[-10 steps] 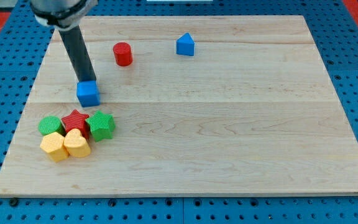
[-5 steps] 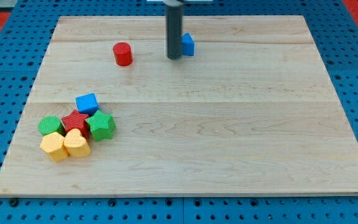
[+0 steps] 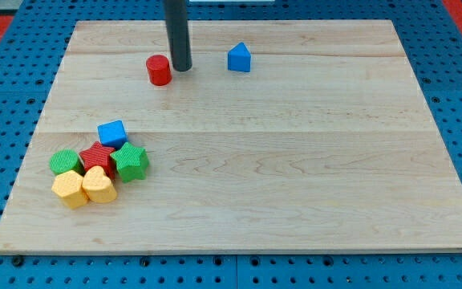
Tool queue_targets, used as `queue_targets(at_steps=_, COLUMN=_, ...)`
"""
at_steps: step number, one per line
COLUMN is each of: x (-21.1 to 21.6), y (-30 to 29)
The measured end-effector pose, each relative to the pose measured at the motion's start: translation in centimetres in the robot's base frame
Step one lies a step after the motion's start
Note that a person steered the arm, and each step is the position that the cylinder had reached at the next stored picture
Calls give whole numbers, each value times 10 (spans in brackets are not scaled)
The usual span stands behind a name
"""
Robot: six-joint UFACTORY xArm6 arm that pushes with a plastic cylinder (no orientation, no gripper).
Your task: Move the red circle to the center left
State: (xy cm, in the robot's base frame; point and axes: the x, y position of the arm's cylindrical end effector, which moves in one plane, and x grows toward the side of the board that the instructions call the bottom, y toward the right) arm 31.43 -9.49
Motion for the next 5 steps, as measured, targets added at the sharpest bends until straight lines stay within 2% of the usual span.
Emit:
queue_targets(at_steps=1, x=0, y=-53)
queue_targets(at_steps=2, x=-28, y=-60)
queue_targets(at_steps=3, x=17, y=-60)
queue_targets(at_steps=4, x=44, y=-81)
queue_targets(at_steps=5, x=25, y=-76)
